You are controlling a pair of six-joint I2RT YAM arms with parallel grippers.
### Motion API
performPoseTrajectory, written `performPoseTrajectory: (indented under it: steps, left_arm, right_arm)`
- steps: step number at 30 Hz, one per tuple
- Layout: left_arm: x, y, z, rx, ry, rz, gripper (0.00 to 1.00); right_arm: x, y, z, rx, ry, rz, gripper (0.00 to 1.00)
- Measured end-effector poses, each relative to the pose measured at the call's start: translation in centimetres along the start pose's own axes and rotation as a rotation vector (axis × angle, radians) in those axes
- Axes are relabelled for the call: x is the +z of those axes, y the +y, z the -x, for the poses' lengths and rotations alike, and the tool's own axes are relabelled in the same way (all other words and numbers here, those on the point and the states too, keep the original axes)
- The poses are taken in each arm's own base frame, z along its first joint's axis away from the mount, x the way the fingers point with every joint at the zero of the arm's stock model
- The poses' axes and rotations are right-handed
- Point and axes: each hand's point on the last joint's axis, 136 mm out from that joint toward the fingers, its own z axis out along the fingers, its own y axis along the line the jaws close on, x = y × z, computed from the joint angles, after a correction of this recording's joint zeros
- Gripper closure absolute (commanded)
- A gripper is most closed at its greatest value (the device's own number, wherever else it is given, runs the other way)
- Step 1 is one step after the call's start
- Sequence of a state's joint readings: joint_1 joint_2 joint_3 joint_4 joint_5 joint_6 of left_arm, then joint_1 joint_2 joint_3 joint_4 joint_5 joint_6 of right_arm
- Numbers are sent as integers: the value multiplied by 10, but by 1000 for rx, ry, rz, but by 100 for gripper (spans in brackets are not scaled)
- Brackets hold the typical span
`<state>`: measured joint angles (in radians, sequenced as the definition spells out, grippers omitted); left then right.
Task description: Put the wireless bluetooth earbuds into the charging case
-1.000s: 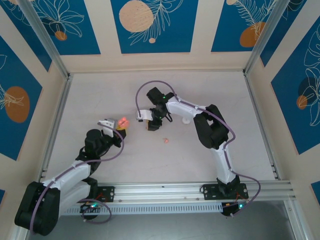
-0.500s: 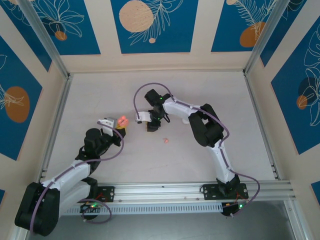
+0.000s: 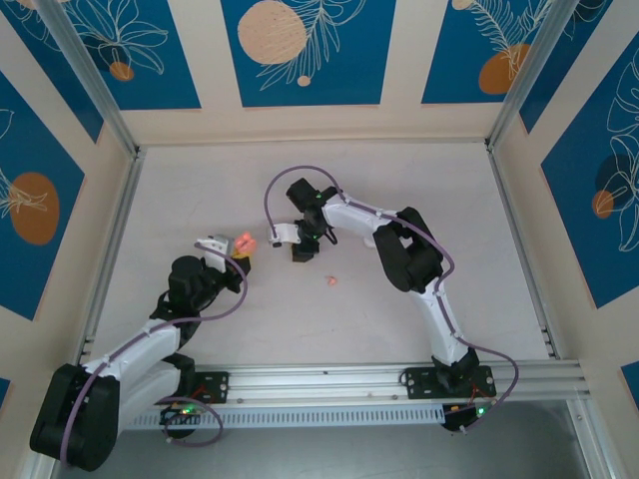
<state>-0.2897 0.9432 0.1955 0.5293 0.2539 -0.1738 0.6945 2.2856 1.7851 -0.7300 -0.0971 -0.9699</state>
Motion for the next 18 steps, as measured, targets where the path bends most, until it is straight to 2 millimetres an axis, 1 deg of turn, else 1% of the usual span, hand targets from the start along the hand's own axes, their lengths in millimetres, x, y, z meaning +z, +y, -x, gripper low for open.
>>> performPoseTrajectory:
  steps: [10, 15, 18]
  left_arm:
    - [0, -1, 0, 1, 2, -8, 83]
    - [1, -7, -4, 16, 15, -43, 84]
    - [3, -11, -9, 22, 37, -74, 84]
  right_arm:
    - [-1, 1, -1, 1, 9, 6, 83]
    - [-2, 1, 1, 23, -10, 5, 85]
    - [-9, 6, 1, 68, -46, 5, 85]
